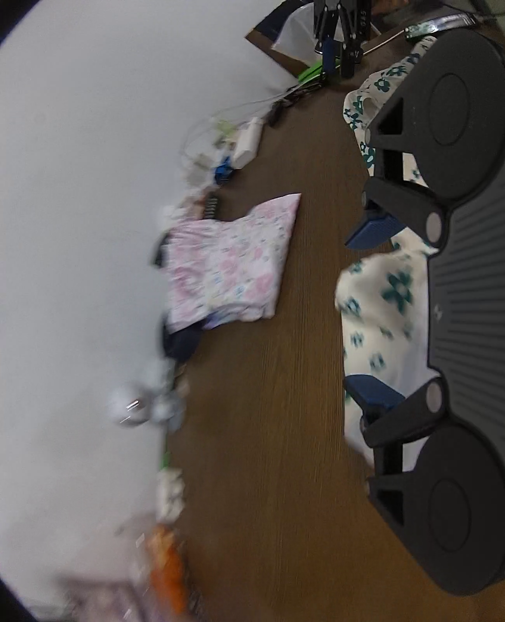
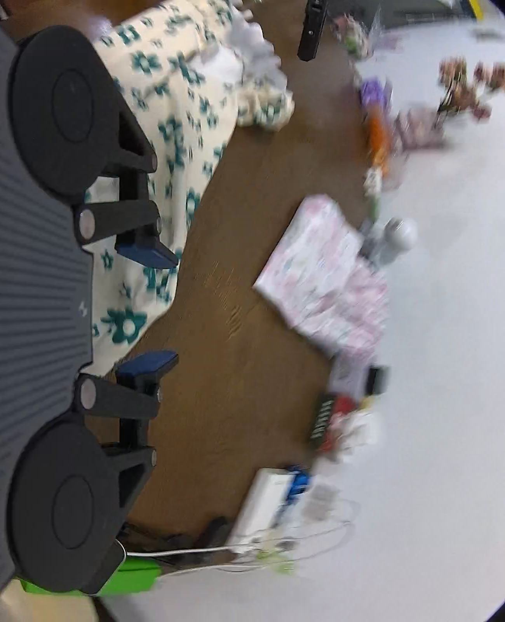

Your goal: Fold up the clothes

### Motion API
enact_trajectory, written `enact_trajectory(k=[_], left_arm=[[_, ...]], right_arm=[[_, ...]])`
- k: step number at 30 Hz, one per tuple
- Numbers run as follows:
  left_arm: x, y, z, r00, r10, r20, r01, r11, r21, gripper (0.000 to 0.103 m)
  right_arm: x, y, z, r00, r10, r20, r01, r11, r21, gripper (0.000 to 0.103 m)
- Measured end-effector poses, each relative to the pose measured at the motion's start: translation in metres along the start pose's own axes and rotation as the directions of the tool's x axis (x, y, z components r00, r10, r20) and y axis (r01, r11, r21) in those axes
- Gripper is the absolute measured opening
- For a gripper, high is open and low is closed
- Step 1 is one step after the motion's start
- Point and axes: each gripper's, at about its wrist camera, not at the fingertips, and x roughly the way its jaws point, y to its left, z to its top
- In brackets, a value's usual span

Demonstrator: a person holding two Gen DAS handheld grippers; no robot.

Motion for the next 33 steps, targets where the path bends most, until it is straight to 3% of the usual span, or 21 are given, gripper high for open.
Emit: enact_trajectory(k=[3, 5, 6, 8, 12, 15, 18, 21, 24, 25, 28, 30, 31, 32, 33], left_arm=[[0.038, -0.011, 0.016, 0.996, 0.041, -0.079, -0.04, 0.999, 0.006, 0.07], [0.056, -0.018, 0.02, 0.991, 0.045, -0.123, -0.044, 0.999, 0.012, 0.066], [0.062, -0.021, 0.018, 0.988, 0.04, -0.151, -0.037, 0.999, 0.02, 0.059], [0.068, -0.023, 0.012, 0.982, 0.056, -0.179, -0.054, 0.998, 0.017, 0.007], [0.059, -0.018, -0.001, 0.988, 0.066, -0.139, -0.073, 0.996, -0.046, 0.004], [0.02, -0.024, -0.018, 0.997, 0.074, -0.022, -0.076, 0.991, -0.112, 0.003], [-0.021, -0.032, -0.036, 0.991, 0.092, 0.1, -0.074, 0.982, -0.175, 0.003], [-0.062, -0.056, -0.084, 0.955, 0.165, 0.245, -0.101, 0.961, -0.256, 0.004], [-0.071, -0.073, -0.146, 0.91, 0.239, 0.339, -0.119, 0.934, -0.338, 0.004], [-0.069, -0.075, -0.162, 0.907, 0.251, 0.338, -0.117, 0.922, -0.37, 0.004], [-0.053, -0.07, -0.191, 0.934, 0.27, 0.233, -0.153, 0.893, -0.423, 0.006], [-0.059, -0.062, -0.192, 0.944, 0.253, 0.212, -0.141, 0.89, -0.433, 0.008], [-0.065, -0.058, -0.191, 0.947, 0.24, 0.215, -0.127, 0.89, -0.438, 0.012], [-0.073, -0.054, -0.188, 0.946, 0.232, 0.225, -0.113, 0.889, -0.443, 0.022], [-0.083, -0.049, -0.182, 0.939, 0.236, 0.25, -0.103, 0.887, -0.449, 0.032]], right_arm=[[0.028, -0.005, 0.008, 0.997, 0.01, -0.082, -0.01, 1.0, 0.004, 0.044], [0.046, -0.002, 0.007, 0.99, 0.008, -0.138, -0.011, 1.0, -0.024, 0.025], [0.055, 0.0, 0.006, 0.986, 0.007, -0.165, -0.013, 0.999, -0.036, 0.018], [0.063, 0.004, 0.001, 0.983, 0.016, -0.181, -0.024, 0.999, -0.038, 0.01], [0.046, 0.007, -0.005, 0.992, 0.006, -0.127, -0.012, 0.999, -0.046, 0.008], [0.02, 0.013, -0.008, 0.999, -0.006, -0.054, 0.003, 0.998, -0.06, 0.008], [-0.016, 0.027, -0.015, 0.999, -0.031, 0.04, 0.036, 0.992, -0.121, 0.007], [-0.05, 0.048, -0.039, 0.986, -0.1, 0.132, 0.122, 0.977, -0.173, 0.007], [-0.063, 0.077, -0.082, 0.972, -0.152, 0.177, 0.193, 0.951, -0.24, 0.007], [-0.063, 0.087, -0.099, 0.97, -0.166, 0.175, 0.21, 0.939, -0.272, 0.007], [-0.058, 0.099, -0.128, 0.983, -0.161, 0.092, 0.182, 0.932, -0.315, 0.008], [-0.067, 0.106, -0.136, 0.988, -0.136, 0.073, 0.153, 0.926, -0.344, 0.015], [-0.078, 0.105, -0.134, 0.99, -0.106, 0.096, 0.133, 0.929, -0.346, 0.03], [-0.088, 0.104, -0.127, 0.988, -0.077, 0.132, 0.117, 0.935, -0.334, 0.05], [-0.098, 0.102, -0.121, 0.985, -0.048, 0.167, 0.101, 0.941, -0.322, 0.055]])
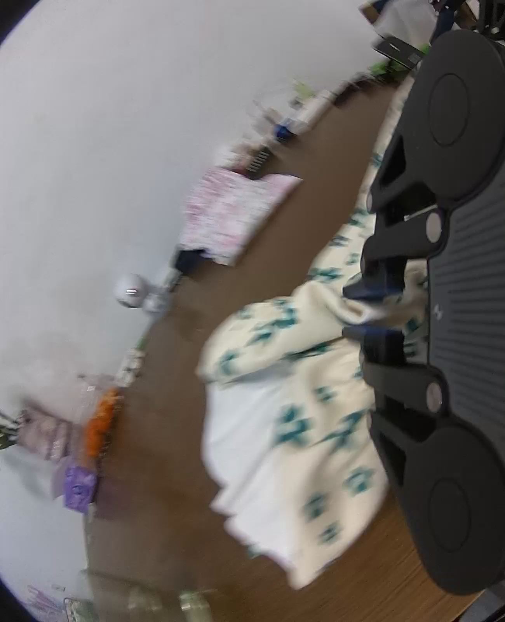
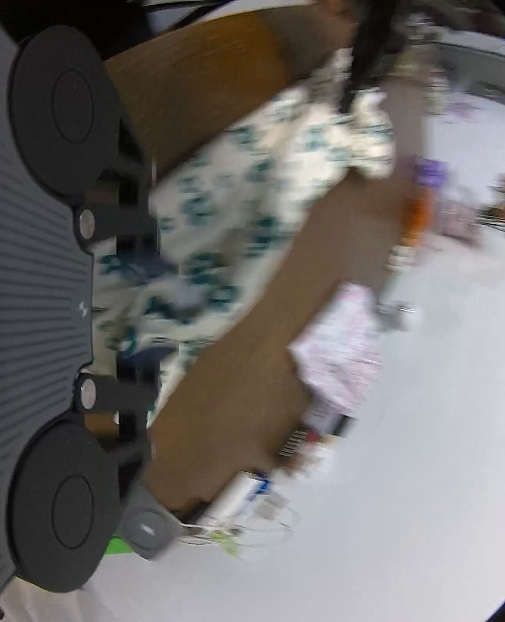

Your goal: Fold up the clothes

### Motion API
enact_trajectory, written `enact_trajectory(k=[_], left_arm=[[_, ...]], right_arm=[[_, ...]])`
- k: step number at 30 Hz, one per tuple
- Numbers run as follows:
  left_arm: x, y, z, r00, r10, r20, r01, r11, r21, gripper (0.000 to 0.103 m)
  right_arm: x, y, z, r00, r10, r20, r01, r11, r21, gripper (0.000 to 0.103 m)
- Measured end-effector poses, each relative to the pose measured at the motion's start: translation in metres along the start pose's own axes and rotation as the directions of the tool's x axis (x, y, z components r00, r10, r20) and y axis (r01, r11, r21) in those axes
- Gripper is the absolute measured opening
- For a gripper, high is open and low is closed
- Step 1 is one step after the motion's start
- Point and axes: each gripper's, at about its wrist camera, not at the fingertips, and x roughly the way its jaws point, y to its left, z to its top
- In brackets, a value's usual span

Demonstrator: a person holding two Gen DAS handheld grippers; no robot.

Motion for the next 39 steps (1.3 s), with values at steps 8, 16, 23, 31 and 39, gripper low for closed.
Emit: enact_trajectory(k=[8, 16, 23, 31, 39], left_arm=[[0.074, 0.007, 0.101, 0.979, 0.107, -0.172, -0.088, 0.99, 0.111, 0.073], [0.156, 0.016, 0.119, 0.933, 0.03, -0.358, -0.019, 0.999, 0.033, 0.038], [0.087, 0.06, 0.099, 0.998, 0.047, -0.046, -0.057, 0.966, -0.253, 0.002], [0.084, 0.084, 0.072, 0.994, 0.108, -0.009, -0.103, 0.911, -0.401, 0.008], [0.066, 0.082, 0.122, 0.999, 0.013, -0.053, -0.023, 0.98, -0.196, 0.059]], right_arm=[[0.062, 0.027, 0.055, 0.986, 0.157, 0.056, -0.146, 0.977, -0.158, 0.055], [0.09, 0.051, 0.054, 0.961, 0.261, -0.085, -0.273, 0.945, -0.183, 0.013], [0.07, 0.057, 0.054, 0.986, 0.165, -0.013, -0.166, 0.983, -0.081, 0.002], [0.071, 0.092, 0.032, 0.987, 0.149, -0.058, -0.154, 0.983, -0.098, 0.003], [0.052, 0.102, 0.077, 0.94, 0.316, 0.126, -0.299, 0.944, -0.137, 0.052]])
